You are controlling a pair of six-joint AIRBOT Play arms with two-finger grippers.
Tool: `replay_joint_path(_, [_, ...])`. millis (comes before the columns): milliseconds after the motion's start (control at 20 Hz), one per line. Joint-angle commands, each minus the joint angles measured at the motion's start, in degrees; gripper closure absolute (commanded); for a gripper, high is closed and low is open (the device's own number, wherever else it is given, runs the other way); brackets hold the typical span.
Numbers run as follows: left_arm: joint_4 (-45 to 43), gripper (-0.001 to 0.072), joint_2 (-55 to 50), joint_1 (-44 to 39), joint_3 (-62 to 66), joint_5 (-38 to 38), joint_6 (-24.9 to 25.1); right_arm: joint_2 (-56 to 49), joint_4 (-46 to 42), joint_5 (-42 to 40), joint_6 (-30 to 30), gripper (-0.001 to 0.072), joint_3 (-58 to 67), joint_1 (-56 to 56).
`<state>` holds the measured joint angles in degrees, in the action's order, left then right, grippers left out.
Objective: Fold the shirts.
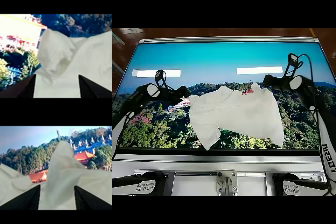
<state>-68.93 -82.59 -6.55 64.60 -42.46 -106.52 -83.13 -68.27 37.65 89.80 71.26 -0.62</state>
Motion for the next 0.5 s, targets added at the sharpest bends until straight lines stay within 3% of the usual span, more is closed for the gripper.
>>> replay_joint_path(0, [0.76,0.0087,-0.96,7.23,3.63,-16.85,7.56,3.39,-3.67,19.37,-4.31,0.0028,5.99,5.22])
replay_joint_path(100, [0.85,0.0088,-0.94,12.79,4.94,-26.88,14.29,6.95,-11.91,32.79,-5.03,0.003,7.28,9.99])
replay_joint_path(200, [1.11,0.0088,-0.98,15.82,3.15,-32.22,18.51,8.59,-13.73,44.89,-5.35,0.0031,6.23,16.26])
replay_joint_path(300, [3.69,0.0088,-1.25,15.87,-1.18,-29.79,21.16,8.96,-7.39,50.58,-6.78,0.0031,2.38,21.92])
replay_joint_path(450, [13.51,0.0108,-2.97,13.73,-7.48,-21.99,25.86,8.96,3.43,50.47,-7.34,0.0031,-4.07,26.01])
